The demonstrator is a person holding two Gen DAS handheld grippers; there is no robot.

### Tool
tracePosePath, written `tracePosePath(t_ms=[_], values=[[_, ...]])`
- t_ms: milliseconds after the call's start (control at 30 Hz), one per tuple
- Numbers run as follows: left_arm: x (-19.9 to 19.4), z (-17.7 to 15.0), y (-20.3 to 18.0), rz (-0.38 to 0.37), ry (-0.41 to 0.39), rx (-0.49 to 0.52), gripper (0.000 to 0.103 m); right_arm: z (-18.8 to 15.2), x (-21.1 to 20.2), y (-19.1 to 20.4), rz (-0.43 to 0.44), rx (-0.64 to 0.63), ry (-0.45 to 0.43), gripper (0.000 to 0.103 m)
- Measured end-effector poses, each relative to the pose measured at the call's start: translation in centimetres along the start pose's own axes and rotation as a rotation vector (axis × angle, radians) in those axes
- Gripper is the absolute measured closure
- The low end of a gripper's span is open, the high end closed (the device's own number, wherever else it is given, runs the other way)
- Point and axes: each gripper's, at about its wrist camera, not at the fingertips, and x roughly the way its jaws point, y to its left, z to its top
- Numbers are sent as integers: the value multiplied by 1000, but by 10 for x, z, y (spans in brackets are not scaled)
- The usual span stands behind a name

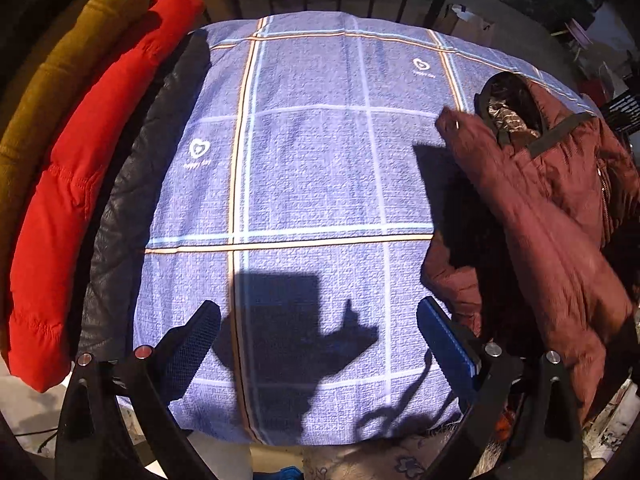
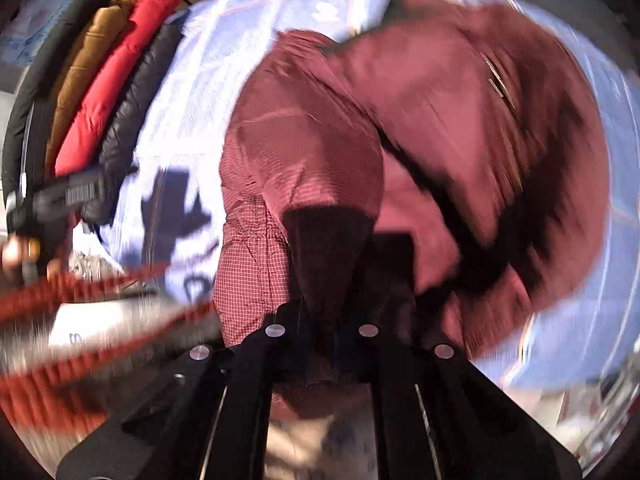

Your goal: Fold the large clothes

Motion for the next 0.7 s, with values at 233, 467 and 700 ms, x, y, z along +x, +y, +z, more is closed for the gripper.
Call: tracePosePath(t_ms=[233,467,700], values=[[11,-20,-32,-68,-20,-51,6,-67,18,-96,-73,207,86,60],[34,-80,-75,3,1,-79,6,-35,-43,-58,-58,-202,-82,29],[25,-127,-118,44,1,-171,6,82,-32,-2,-213,-631,-328,29]])
